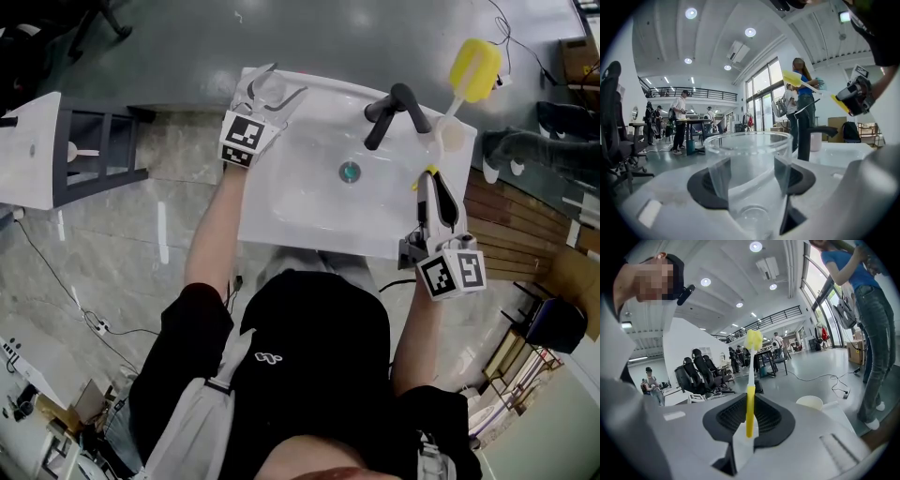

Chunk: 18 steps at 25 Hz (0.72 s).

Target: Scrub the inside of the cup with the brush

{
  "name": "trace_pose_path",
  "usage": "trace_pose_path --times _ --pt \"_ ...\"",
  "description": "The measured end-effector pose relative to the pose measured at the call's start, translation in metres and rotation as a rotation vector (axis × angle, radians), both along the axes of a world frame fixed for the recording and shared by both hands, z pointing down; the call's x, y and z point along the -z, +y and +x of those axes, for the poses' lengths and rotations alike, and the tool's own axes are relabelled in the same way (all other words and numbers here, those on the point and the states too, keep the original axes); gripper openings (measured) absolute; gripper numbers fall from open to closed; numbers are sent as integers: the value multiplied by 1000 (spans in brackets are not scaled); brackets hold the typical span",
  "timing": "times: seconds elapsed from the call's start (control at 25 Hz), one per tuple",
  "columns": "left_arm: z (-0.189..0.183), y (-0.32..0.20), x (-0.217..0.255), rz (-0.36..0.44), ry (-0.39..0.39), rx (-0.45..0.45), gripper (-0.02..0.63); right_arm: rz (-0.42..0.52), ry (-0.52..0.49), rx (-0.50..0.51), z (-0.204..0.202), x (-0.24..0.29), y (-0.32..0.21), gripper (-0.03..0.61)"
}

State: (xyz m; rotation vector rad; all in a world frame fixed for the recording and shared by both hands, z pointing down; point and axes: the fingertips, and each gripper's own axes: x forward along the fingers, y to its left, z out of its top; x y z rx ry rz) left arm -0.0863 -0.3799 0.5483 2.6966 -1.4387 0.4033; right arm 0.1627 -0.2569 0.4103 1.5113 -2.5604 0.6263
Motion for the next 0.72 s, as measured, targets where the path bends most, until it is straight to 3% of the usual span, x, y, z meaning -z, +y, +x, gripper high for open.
trace_pose_path --times 0.36,0.72 --pt "-13 19 1 -71 67 71 336 38 -24 19 -8 15 4 51" --pt "-32 67 29 -72 155 160 336 104 -68 57 -28 37 12 51"
